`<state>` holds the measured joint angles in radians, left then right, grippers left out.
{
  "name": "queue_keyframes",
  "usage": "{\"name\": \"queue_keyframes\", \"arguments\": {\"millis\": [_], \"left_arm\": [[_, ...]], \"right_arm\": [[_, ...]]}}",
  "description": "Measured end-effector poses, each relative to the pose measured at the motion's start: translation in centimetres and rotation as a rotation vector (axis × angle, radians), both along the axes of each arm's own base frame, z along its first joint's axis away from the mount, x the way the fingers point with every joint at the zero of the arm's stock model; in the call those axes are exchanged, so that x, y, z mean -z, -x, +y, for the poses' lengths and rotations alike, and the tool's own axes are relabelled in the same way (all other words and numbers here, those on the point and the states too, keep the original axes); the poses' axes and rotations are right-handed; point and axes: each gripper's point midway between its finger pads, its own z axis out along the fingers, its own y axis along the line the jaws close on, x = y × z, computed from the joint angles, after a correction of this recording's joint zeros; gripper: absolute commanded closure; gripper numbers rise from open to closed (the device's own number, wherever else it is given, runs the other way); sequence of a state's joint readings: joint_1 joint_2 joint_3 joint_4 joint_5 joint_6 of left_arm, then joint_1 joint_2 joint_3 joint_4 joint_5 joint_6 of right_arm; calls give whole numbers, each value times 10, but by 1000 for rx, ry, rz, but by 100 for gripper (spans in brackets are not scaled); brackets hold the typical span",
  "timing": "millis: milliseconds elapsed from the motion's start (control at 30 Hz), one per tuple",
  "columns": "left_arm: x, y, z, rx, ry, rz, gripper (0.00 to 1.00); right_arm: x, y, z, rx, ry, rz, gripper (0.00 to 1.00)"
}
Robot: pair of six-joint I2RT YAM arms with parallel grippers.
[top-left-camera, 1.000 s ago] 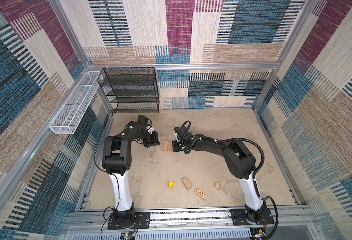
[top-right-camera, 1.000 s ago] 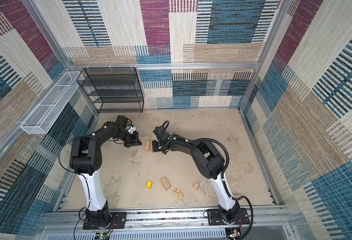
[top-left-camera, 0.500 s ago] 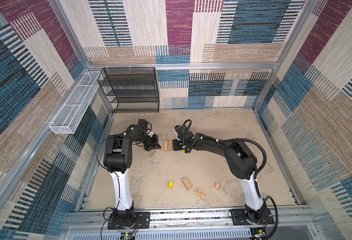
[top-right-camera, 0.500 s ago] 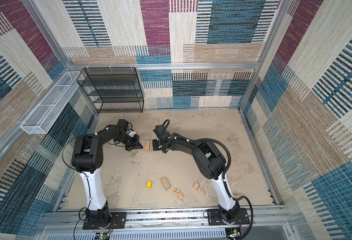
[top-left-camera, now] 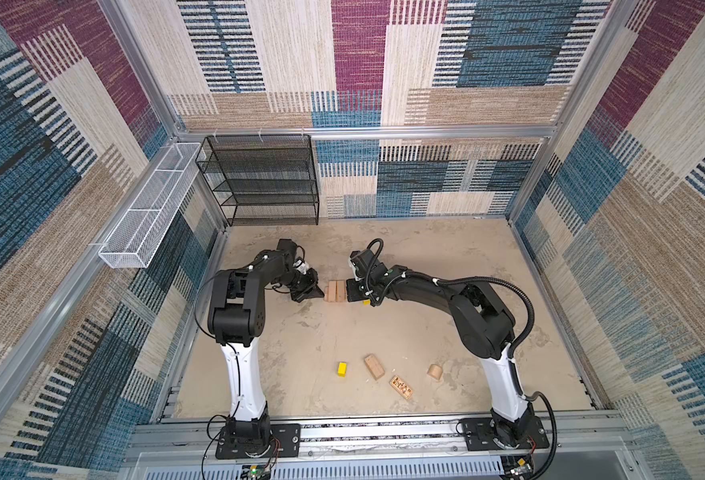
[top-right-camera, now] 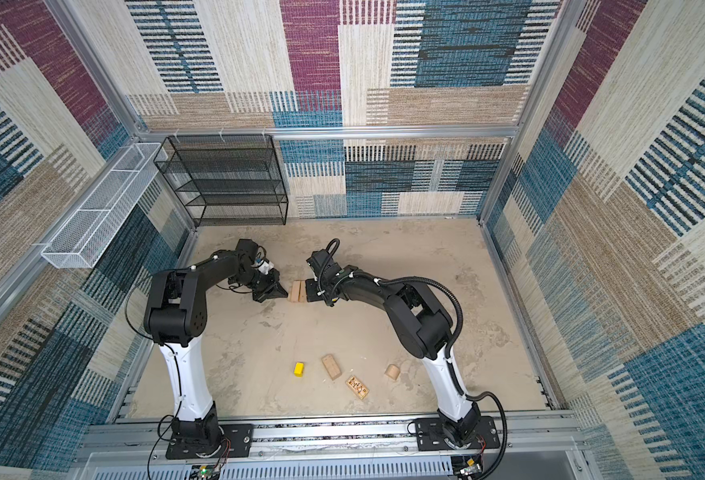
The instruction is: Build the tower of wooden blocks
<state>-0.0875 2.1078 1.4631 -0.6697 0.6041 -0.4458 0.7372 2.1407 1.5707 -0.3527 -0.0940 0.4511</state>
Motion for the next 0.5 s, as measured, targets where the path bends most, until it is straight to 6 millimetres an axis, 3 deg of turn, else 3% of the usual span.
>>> {"name": "queue_keyframes", "arguments": {"millis": [333, 500], "left_arm": [[-12, -9, 8, -10, -41, -50, 100], [-15, -11, 5, -4, -38, -61, 100]], "right_arm": [[6, -1, 4, -11, 3, 15, 96], [-3, -8, 12, -15, -21, -5, 96]]}}
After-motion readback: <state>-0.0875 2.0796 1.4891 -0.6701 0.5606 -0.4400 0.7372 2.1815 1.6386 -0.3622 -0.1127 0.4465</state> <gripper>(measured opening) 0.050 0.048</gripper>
